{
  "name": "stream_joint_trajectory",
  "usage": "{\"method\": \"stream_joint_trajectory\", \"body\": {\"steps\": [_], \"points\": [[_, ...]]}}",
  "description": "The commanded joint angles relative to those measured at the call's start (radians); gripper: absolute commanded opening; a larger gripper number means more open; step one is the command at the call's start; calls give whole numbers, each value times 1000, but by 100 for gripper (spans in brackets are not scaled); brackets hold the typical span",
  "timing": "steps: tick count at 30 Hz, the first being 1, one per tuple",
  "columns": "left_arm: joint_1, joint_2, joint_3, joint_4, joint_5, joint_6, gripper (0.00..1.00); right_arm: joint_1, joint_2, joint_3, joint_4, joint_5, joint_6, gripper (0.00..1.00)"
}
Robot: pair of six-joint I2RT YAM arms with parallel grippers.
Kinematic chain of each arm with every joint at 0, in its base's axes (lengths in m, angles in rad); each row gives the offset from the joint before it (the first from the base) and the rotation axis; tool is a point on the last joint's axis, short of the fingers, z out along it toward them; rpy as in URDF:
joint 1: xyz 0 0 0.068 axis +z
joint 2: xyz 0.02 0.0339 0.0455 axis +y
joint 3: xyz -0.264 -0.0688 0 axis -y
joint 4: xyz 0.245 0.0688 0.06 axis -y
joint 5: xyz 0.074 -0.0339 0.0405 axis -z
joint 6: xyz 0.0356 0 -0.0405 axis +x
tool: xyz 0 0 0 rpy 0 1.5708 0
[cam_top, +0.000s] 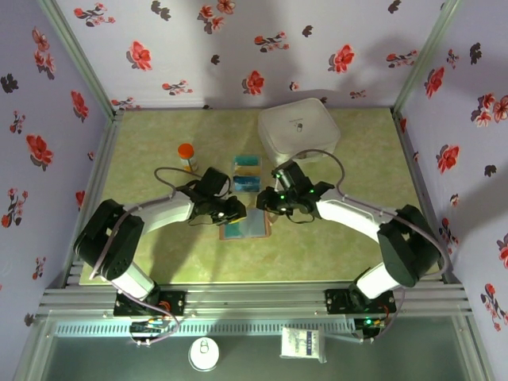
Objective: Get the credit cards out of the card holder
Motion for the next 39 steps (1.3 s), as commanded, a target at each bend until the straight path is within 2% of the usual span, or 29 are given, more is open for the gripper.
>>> {"method": "stream_joint_trajectory", "body": {"steps": [1, 10, 13, 18, 27, 39], "points": [[-30, 45, 47, -4, 1, -20, 24, -26, -49, -30, -80, 56, -39, 27], [-94, 175, 126, 19, -3, -32, 40, -52, -120, -75, -114, 74, -49, 30], [-100, 194, 134, 21, -5, -28, 46, -54, -134, -80, -126, 79, -52, 32], [-102, 194, 131, 7, -10, -15, 52, -54, -138, -79, -135, 81, -53, 35], [-91, 109, 150, -55, -66, 20, 51, -53, -112, -64, -108, 39, -34, 34], [11, -90, -13, -114, -125, 46, 34, 35, 30, 59, -76, -7, -20, 32]]}}
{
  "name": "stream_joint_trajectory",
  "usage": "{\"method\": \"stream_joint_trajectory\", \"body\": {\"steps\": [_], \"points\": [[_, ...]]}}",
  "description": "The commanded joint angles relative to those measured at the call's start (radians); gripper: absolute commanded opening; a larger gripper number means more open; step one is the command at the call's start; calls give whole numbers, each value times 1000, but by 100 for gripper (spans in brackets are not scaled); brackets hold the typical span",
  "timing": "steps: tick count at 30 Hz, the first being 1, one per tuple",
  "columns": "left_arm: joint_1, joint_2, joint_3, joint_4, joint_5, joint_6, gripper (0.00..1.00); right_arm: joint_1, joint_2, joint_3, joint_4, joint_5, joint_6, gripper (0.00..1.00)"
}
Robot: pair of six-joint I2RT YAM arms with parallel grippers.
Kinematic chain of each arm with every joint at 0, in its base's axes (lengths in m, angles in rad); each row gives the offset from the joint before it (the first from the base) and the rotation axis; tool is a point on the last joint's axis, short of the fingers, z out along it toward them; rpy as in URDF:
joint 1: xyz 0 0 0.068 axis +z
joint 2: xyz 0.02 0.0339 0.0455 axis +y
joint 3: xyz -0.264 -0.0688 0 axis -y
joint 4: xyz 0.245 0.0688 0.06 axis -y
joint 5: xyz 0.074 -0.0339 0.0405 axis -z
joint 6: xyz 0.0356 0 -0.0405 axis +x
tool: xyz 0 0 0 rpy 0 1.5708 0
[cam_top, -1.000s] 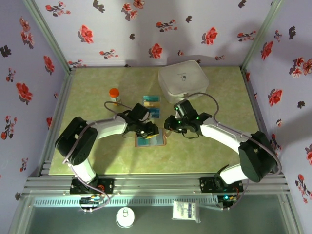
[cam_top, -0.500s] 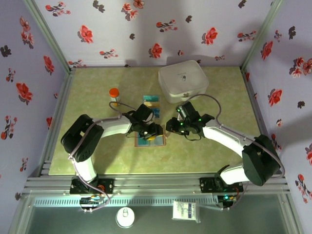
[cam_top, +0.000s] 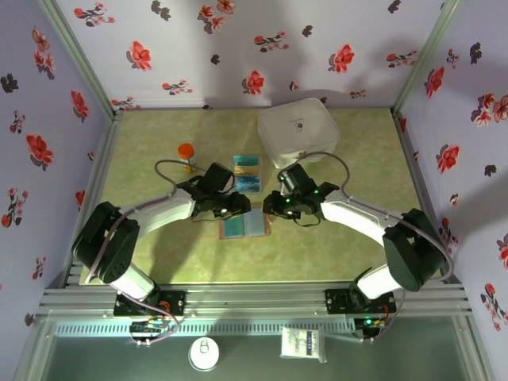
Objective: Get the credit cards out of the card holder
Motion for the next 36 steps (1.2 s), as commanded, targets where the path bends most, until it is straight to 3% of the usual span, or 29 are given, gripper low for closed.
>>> {"method": "stream_joint_trajectory", "body": {"steps": [1, 14, 29, 36], "points": [[34, -59, -71, -50, -34, 25, 33, 41, 60, 75, 22, -30, 8, 32], [114, -76, -195, -9, -9, 46, 9, 128, 285, 201, 84, -110, 28, 29], [143, -15, -219, 6, -3, 64, 5, 120, 392, 131, 52, -10, 22, 28], [144, -47, -218, -4, -4, 61, 5, 121, 332, 134, 83, -32, 40, 29]]}}
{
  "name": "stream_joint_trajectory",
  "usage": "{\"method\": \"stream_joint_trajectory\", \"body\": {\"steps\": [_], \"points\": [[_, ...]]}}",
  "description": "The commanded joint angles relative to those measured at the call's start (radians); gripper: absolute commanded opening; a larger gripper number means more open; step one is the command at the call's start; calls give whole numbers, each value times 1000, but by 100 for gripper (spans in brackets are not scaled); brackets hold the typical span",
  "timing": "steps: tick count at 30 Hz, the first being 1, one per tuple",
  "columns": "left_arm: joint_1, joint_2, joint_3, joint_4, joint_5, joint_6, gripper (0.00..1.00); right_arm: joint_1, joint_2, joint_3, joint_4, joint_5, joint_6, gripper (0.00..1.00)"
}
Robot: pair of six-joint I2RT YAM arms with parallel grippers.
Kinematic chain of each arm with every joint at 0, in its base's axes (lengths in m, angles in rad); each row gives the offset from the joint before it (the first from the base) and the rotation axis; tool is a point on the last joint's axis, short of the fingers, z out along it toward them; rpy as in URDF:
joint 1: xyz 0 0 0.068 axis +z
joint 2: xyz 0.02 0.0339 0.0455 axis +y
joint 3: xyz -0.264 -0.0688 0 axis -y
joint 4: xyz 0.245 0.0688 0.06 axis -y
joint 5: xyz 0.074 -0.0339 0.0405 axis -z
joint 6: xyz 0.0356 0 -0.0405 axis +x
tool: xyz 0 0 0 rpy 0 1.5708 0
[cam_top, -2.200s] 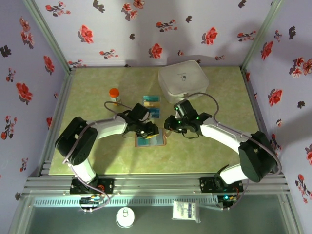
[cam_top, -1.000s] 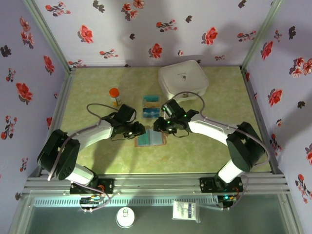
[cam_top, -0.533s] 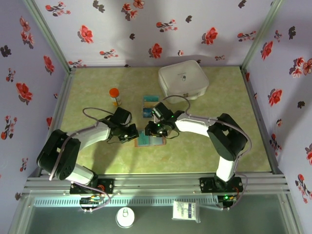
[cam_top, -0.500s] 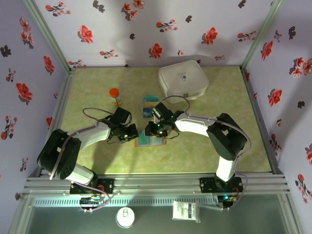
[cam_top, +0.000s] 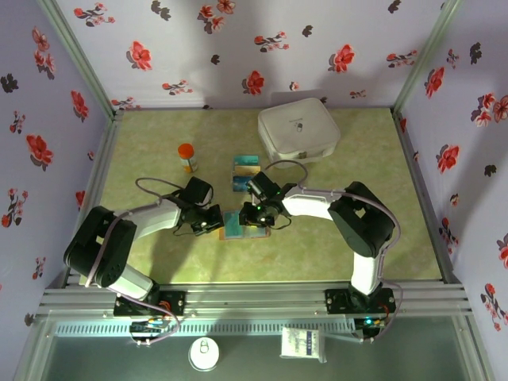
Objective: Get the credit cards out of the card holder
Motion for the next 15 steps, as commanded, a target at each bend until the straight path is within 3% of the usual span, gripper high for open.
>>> {"method": "stream_joint_trajectory", "body": {"steps": [1, 7, 15], "points": [[10, -29, -7, -22, 1, 14, 5, 0, -47, -15, 4, 26, 23, 28], [8, -78, 5, -7, 33, -9, 5, 0, -98, -7, 14, 14, 27, 29], [2, -21, -6, 50, 80, -15, 3, -1, -50, 10, 51, -50, 34, 30]]}}
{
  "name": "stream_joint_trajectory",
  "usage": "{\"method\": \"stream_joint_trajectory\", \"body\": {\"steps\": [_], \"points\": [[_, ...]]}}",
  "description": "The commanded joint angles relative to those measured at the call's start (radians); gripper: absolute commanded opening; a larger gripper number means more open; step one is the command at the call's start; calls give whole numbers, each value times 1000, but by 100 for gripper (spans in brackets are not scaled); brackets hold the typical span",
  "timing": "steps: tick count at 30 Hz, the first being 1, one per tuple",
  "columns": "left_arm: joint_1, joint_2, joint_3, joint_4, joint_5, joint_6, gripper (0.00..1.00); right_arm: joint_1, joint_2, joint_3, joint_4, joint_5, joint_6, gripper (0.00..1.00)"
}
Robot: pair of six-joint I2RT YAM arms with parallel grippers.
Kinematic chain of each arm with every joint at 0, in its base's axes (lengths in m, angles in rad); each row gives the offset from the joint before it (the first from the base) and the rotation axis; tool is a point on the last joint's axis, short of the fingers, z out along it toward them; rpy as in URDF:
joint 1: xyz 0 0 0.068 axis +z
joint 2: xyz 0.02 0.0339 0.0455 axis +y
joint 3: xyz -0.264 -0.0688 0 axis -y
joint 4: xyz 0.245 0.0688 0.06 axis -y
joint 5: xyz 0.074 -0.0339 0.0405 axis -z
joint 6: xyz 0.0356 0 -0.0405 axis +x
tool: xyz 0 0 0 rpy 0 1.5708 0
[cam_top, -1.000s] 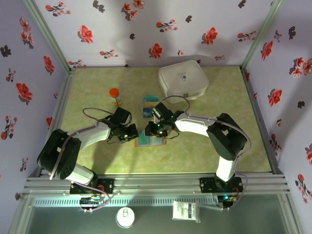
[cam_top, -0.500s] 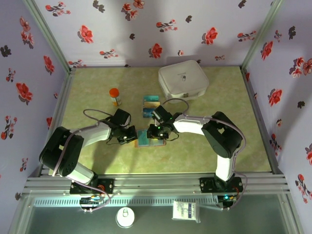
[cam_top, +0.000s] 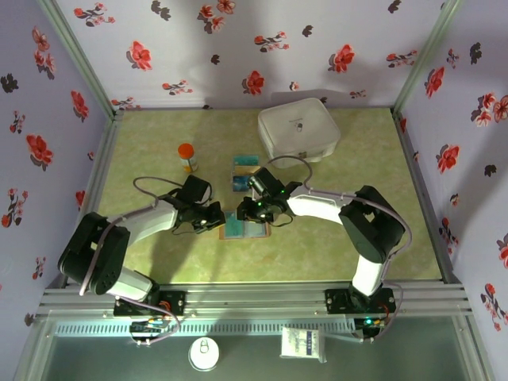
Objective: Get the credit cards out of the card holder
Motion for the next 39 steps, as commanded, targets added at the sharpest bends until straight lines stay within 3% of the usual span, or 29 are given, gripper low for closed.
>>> {"method": "stream_joint_trajectory", "body": {"steps": [1, 8, 23, 39], "points": [[1, 35, -9, 36, 37, -11, 3, -1, 33, 17, 29, -41, 22, 30], [2, 53, -23, -6, -17, 14, 1, -1, 61, 22, 61, -80, 33, 30], [5, 41, -26, -8, -20, 13, 0, 0, 102, 21, 99, -117, 42, 25], [7, 26, -15, -31, -28, 18, 1, 0, 90, 32, -36, -8, -7, 26]]}}
